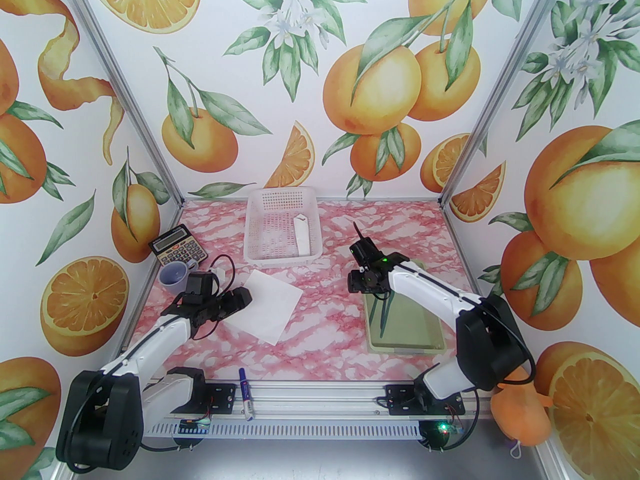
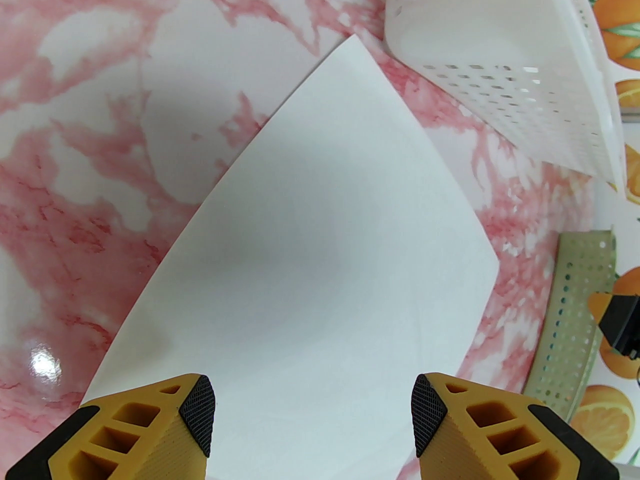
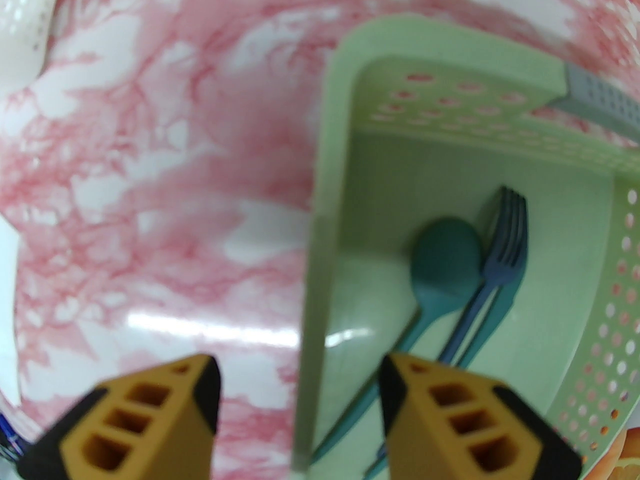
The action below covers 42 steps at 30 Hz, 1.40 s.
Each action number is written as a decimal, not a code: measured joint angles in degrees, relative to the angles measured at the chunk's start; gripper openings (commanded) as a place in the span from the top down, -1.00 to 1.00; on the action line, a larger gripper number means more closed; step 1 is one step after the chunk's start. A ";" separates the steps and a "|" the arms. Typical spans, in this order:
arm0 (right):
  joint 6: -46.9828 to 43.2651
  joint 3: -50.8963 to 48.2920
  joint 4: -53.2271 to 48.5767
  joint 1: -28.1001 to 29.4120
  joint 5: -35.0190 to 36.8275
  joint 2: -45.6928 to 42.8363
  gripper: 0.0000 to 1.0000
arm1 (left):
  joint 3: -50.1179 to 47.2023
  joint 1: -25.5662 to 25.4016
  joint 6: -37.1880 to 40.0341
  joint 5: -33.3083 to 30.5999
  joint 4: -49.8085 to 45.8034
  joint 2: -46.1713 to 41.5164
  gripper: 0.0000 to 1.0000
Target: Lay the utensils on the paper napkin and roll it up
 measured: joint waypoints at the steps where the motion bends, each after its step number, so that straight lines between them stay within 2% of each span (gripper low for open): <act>1: 0.02 0.07 0.00 0.00 0.11 0.17 0.02 | 0.00 -0.02 0.04 -0.20 0.17 0.33 -0.37; 11: 0.02 0.31 -0.35 0.13 0.83 1.62 0.28 | -0.02 -0.74 1.18 -1.73 1.03 5.03 -0.30; 21: 0.22 1.18 -0.50 0.24 2.08 2.29 0.65 | -0.07 -2.86 1.27 -2.40 2.71 5.81 -0.27; 26: -0.13 2.34 -1.11 0.24 3.17 2.89 0.77 | -0.39 -4.94 0.81 -2.45 2.89 5.46 -0.28; 31: -1.11 3.85 -2.29 0.20 4.59 4.13 0.87 | -1.51 -8.83 -1.27 -3.28 3.04 3.82 -0.27; 35: -1.84 5.14 -2.56 -0.59 4.98 5.27 0.88 | -1.92 -12.70 -3.54 -4.33 3.96 3.45 -0.27; 42: -3.58 8.11 -2.38 -4.31 4.83 7.69 0.89 | -0.92 -19.89 -6.91 -5.86 8.96 7.37 -0.28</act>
